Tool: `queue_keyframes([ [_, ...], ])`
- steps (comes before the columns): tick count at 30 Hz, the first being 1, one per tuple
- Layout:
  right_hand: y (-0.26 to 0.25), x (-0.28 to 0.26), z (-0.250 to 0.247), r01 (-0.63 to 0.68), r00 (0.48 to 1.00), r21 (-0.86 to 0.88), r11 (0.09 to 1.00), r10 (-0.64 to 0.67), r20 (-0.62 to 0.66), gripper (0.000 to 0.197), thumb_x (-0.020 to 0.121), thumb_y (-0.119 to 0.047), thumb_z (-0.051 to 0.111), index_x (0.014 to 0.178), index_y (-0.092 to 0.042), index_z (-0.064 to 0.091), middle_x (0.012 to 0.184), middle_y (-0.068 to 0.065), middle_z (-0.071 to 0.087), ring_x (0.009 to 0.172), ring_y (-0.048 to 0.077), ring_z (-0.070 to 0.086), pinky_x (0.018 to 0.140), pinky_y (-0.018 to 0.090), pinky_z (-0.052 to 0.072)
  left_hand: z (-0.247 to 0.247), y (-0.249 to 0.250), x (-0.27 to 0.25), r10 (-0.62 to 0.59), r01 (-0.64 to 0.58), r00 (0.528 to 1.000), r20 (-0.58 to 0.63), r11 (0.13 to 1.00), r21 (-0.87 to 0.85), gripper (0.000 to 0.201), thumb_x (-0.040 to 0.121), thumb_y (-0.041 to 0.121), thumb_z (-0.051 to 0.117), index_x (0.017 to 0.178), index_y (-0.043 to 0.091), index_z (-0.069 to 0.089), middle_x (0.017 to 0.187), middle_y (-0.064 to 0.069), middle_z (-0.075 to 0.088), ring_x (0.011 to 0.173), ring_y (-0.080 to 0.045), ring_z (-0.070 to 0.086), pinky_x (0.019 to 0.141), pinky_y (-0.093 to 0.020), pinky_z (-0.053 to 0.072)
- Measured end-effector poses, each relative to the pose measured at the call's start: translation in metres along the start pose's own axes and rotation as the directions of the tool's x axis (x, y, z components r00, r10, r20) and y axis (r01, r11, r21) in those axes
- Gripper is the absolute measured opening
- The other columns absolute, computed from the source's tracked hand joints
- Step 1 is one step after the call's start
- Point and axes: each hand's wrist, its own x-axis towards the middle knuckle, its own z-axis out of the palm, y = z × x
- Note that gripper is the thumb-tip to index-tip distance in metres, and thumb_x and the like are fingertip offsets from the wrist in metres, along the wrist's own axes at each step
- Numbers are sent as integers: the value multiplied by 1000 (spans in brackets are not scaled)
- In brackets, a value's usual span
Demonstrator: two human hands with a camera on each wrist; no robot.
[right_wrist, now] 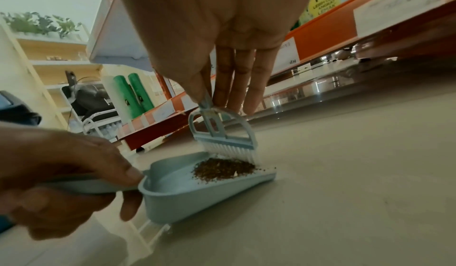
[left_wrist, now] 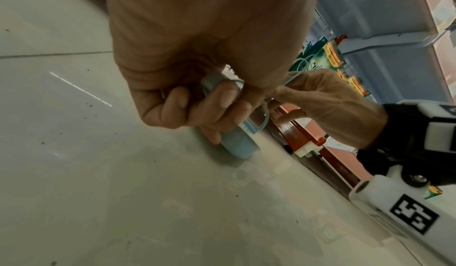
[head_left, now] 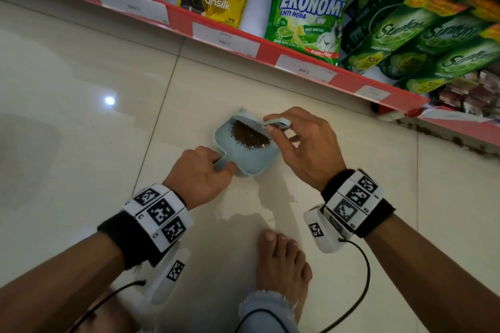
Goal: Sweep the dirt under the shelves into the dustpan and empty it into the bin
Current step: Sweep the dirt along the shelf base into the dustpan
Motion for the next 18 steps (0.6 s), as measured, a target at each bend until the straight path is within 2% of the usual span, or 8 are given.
queue_keyframes([
  [2, 2, 3, -1, -4, 997, -20, 1000, 3, -75, 23, 99, -33, 54, 114, -26, 70, 100, -6, 65, 84, 13, 62, 64, 39, 57, 1, -1, -1, 4, -4, 1000, 0, 1000, -4, 47, 92, 39, 60, 57, 10, 51, 60, -5, 58, 62, -23, 54, 60, -29, 43],
  [5, 6, 8, -7, -82, 991, -195, 977, 60, -117, 24, 98, -33, 53, 114, -28, 70, 101, -7, 63, 88, 15, 61, 63, 40, 55, 0, 1, -5, -6, 6, 1000, 6, 1000, -5, 47, 93, 38, 59, 55, 12, 49, 62, -7, 59, 65, -26, 57, 64, -30, 45],
  [7, 6, 8, -7, -102, 995, -265, 959, 95, -37, 25, 99, -34, 51, 115, -27, 69, 98, -5, 61, 86, 18, 60, 64, 39, 55, -1, 2, -5, -3, 3, 1000, 12, 1000, -23, 46, 92, 37, 60, 56, 9, 53, 62, -8, 63, 67, -29, 62, 67, -33, 49],
  [9, 1, 4, -3, -56, 993, -213, 976, 76, 85, 26, 100, -32, 51, 117, -24, 68, 95, -3, 60, 79, 16, 59, 67, 39, 54, -2, 4, -7, 0, 0, 1000, 31, 1000, -30, 45, 93, 38, 59, 62, 5, 60, 66, -12, 68, 71, -31, 67, 74, -38, 55],
  [11, -8, 0, 1, -32, 987, -113, 993, 49, 150, 25, 100, -32, 50, 113, -21, 68, 92, -2, 60, 76, 16, 59, 68, 40, 53, 0, 5, -8, 3, -2, 999, 40, 1000, -20, 45, 93, 39, 58, 65, 5, 63, 67, -12, 70, 72, -30, 68, 77, -40, 56],
  [14, -18, 0, 2, -24, 992, -62, 998, 32, 122, 28, 100, -35, 46, 109, -19, 68, 93, -2, 59, 77, 18, 59, 66, 40, 53, -1, 2, -3, 0, 1, 999, 35, 1000, -25, 45, 94, 41, 57, 65, 7, 64, 62, -7, 70, 68, -24, 69, 73, -34, 55],
  [18, -15, 10, -8, -11, 1000, -97, 995, 12, 18, 27, 101, -34, 47, 118, -27, 66, 99, -4, 60, 80, 17, 60, 62, 38, 55, 6, 0, -7, -21, 24, 996, 90, 999, -30, 41, 94, 42, 57, 74, 8, 68, 51, -1, 66, 49, -7, 62, 55, -18, 43],
])
